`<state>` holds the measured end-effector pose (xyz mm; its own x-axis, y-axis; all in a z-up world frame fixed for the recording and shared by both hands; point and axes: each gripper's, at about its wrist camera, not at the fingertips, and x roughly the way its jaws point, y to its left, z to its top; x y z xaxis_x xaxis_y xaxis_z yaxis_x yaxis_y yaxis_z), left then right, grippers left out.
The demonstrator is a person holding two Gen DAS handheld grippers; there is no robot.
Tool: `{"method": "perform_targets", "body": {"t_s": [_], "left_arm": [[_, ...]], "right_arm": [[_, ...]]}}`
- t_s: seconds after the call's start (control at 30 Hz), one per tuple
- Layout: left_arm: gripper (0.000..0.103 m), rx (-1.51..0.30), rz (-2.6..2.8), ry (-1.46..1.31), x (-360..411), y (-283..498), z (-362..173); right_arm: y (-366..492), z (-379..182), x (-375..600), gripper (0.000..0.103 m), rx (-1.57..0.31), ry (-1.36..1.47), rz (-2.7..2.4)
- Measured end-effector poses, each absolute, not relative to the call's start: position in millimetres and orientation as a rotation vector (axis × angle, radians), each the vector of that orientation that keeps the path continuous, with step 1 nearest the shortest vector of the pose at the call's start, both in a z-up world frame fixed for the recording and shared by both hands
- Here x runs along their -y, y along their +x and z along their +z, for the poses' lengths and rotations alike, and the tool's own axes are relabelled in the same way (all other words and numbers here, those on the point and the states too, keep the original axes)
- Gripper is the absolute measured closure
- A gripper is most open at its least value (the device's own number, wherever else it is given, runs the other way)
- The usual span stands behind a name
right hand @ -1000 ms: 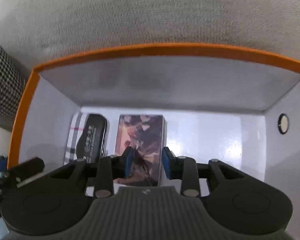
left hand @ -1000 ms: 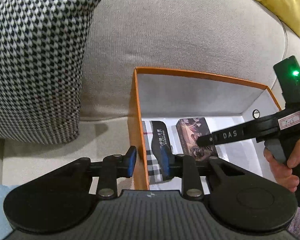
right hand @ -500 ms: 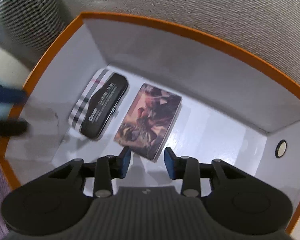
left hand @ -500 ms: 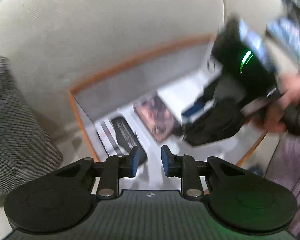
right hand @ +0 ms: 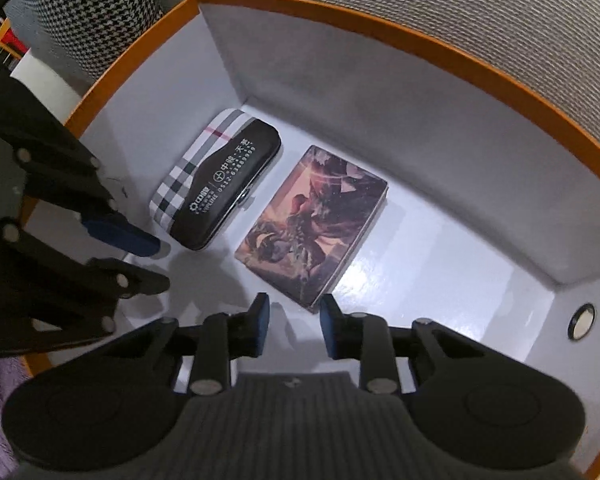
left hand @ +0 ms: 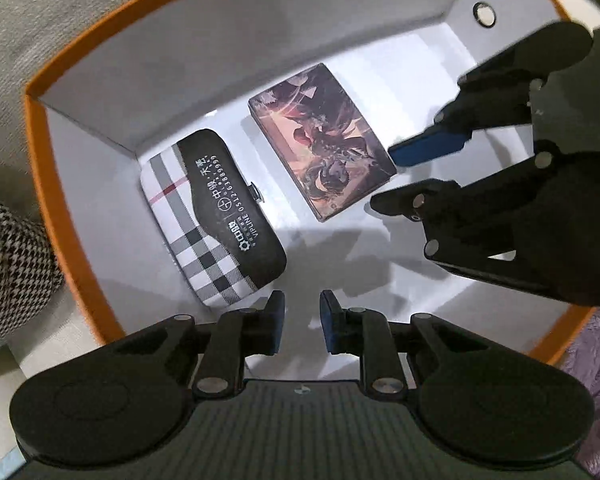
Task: Organize rigid objects
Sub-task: 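Withdraw both grippers from the box toward the remaining items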
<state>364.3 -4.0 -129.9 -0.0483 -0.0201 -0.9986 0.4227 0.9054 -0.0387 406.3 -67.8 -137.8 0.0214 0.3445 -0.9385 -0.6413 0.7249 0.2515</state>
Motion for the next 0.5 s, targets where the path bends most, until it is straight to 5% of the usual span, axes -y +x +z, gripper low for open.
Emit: {"method": "perform_targets", "body": {"t_s": [0.1, 0.5], "left_arm": [[0.078, -1.571, -0.335, 0.372, 5, 368, -141], [0.084, -1.452, -0.321, 0.428, -2, 367, -146]], "right_arm": [[407, -139, 61, 0.059, -1.312, -0.347, 0.809], [419, -141, 52, 0.062, -1.236, -0.372, 0.916]]}}
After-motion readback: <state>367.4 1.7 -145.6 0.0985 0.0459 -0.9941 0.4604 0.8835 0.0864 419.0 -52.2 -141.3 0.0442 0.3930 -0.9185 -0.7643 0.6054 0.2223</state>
